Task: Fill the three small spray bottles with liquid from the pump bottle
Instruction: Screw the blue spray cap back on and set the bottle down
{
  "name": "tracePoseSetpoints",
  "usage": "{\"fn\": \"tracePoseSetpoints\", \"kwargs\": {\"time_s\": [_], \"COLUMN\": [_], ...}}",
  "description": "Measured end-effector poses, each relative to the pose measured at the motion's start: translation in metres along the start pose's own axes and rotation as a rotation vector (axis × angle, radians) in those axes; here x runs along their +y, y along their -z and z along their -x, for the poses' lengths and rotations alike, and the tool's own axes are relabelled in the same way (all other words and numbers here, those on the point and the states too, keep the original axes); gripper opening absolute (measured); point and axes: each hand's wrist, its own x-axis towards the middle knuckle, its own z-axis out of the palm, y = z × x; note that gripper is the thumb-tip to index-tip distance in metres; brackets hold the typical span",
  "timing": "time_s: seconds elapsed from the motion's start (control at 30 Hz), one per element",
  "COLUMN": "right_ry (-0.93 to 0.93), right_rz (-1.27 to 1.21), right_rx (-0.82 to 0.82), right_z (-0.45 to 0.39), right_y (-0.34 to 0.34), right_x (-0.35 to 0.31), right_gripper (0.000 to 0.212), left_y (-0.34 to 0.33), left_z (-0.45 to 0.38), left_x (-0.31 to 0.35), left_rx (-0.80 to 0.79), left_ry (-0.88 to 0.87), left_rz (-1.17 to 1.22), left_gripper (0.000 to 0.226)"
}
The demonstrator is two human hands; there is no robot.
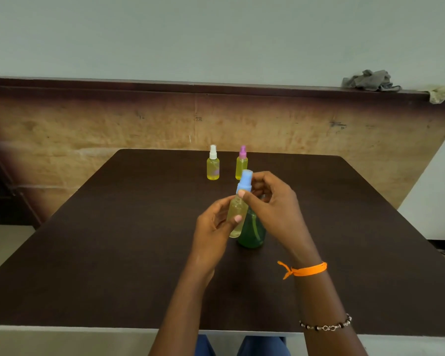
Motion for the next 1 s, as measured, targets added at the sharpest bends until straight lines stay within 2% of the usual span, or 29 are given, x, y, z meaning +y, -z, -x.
{"fn": "tracePoseSetpoints", "kwargs": {"time_s": [0.1, 0.17, 0.43, 0.53, 0.6, 0.67, 0.73, 0.83, 0.9, 1.0], "right_ry": [0.002, 0.038, 0.025, -0.039, -0.075, -0.057, -0.031, -0.041, -0.037, -0.045], "right_rz": [0.062, 0.149, 0.269, 0.39, 0.49, 0.453, 0.296, 0.016, -0.071, -0.045], "right_rx": [-0.115, -0.185, -0.307, -0.248, -0.154, -0.14, -0.23, -0.359, -0.348, -0.234], "right_z": [-0.002, -0.005, -0.02, -0.024, -0.026, -0.024, -0.022, -0.02, -0.019, -0.019], "right_y": [0.005, 0.01, 0.03, 0.029, 0.024, 0.023, 0.025, 0.029, 0.029, 0.024], "right_x": [-0.001, -0.003, -0.034, -0.044, -0.047, -0.048, -0.048, -0.042, -0.038, -0.033], "right_gripper": [0.027, 0.023, 0.028, 0.023, 0.039, 0.044, 0.038, 0.04, 0.036, 0.026], "left_y": [-0.001, 0.0, -0.001, -0.002, -0.002, -0.002, -0.001, 0.0, 0.0, 0.001], "left_z": [0.0, 0.001, 0.0, 0.001, 0.002, 0.001, 0.001, 0.0, 0.0, 0.001], "left_x": [0.0, 0.0, 0.006, 0.009, 0.011, 0.013, 0.013, 0.012, 0.013, 0.015], "left_rx": [-0.017, -0.034, -0.079, -0.087, -0.086, -0.073, -0.06, -0.033, -0.021, -0.027], "left_ry": [0.0, 0.001, -0.028, -0.046, -0.057, -0.066, -0.067, -0.063, -0.062, -0.072], "left_rz": [-0.009, -0.016, -0.04, -0.041, -0.027, -0.02, -0.021, -0.02, -0.023, -0.033], "left_gripper": [0.033, 0.034, 0.035, 0.035, 0.034, 0.033, 0.033, 0.034, 0.034, 0.034]}}
